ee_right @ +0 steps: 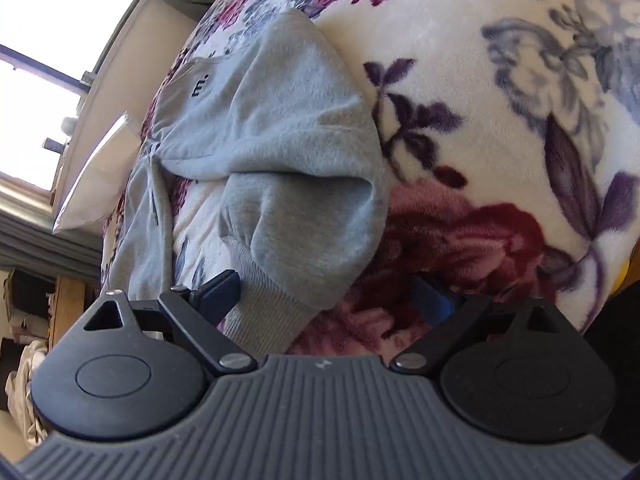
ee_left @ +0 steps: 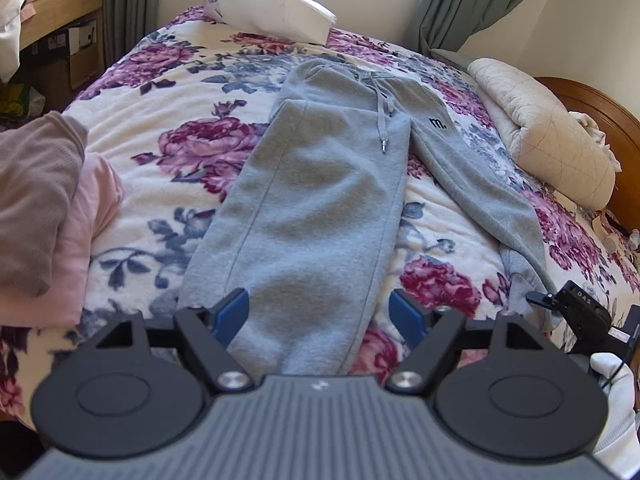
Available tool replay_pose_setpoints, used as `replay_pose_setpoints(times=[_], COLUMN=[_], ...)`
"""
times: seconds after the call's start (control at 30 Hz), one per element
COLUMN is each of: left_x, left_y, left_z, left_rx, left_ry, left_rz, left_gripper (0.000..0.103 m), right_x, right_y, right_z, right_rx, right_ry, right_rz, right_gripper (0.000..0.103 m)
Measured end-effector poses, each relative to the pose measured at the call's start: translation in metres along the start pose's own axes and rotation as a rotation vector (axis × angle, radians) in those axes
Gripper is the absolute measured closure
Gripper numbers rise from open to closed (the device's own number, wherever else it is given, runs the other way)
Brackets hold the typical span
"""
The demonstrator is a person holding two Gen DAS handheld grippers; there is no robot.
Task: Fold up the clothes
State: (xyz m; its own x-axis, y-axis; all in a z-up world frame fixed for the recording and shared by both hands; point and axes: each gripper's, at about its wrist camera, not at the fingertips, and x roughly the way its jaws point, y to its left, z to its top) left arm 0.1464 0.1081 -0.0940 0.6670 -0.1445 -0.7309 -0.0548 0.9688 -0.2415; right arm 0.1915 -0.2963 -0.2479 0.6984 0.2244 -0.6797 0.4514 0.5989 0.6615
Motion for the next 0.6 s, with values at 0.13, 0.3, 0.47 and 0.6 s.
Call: replay_pose_setpoints(times=[0.13, 0.3, 0.47, 0.6], left_x=[-0.001, 0.006, 0.013, 0.022], left_y=[0.004, 0.006, 0.0, 0.004], left_z=[-0.007, -0.007, -0.011, -0.015], left_rx=[-0.042, -0.08, -0.05, -0.048], left_ry=[0.018, 0.038, 0.059, 0.076], left_rz=[-0.005, -0.052, -0.081, -0.082], left_gripper=[0.021, 0.021, 0.02, 0.019], right_x=[-0.01, -0.054, -0.12, -0.141], right_y=[0.023, 0.037, 0.05, 0.047], right_z=[-0.009, -0.013, -0.028, -0.048], right_rx=[-0.31, -0.643, -1.064, -1.368], right_ry=[-0.037, -0.201, -0.431, -0.405], right_rz=[-0.087, -0.116, -0.25, -0.266], right_gripper=[0.065, 0.088, 0.09, 0.089])
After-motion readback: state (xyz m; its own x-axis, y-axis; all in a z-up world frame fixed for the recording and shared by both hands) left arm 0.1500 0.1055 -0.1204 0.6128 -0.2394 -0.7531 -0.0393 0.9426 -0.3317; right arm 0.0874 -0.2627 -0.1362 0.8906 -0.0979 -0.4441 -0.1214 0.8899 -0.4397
